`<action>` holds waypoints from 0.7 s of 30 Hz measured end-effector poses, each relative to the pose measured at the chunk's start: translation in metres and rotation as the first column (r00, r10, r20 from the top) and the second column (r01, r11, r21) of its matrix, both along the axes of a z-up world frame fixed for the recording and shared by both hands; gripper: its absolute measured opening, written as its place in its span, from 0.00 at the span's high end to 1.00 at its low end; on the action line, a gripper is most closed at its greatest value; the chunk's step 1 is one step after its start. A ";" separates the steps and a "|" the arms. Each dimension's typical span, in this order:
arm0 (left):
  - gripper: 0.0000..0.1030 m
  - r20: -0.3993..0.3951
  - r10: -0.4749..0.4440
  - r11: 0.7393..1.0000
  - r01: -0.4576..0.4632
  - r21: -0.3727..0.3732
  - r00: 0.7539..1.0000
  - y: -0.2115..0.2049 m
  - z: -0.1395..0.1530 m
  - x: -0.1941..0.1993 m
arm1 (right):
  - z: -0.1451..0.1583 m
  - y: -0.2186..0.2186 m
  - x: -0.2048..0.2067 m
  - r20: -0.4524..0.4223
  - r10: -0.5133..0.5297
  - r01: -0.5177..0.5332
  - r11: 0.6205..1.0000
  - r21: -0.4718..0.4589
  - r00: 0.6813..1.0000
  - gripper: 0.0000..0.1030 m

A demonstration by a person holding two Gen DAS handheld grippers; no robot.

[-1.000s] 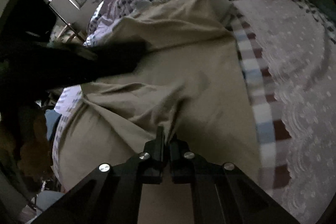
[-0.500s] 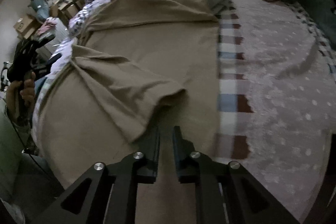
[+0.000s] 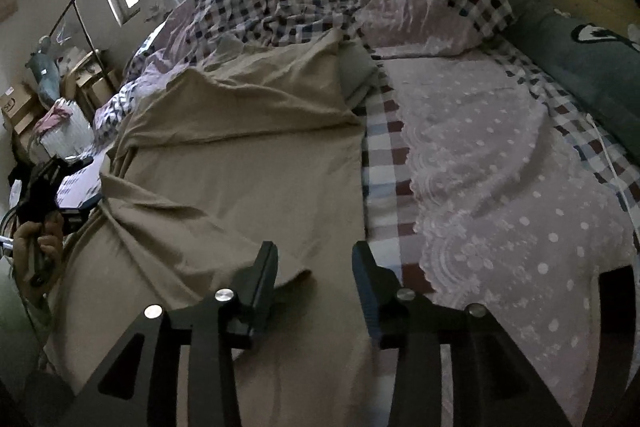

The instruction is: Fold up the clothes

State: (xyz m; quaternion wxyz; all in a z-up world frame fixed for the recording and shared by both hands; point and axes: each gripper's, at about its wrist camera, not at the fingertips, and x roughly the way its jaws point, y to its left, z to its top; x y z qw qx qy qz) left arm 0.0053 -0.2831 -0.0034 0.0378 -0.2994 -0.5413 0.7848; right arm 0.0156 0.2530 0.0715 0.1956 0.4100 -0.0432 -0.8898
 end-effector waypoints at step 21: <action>0.25 -0.014 0.075 0.989 -0.073 0.125 0.997 -0.049 -0.015 -0.029 | -0.002 -0.044 -0.008 -0.057 0.062 -0.062 0.998 -0.004 0.996 0.58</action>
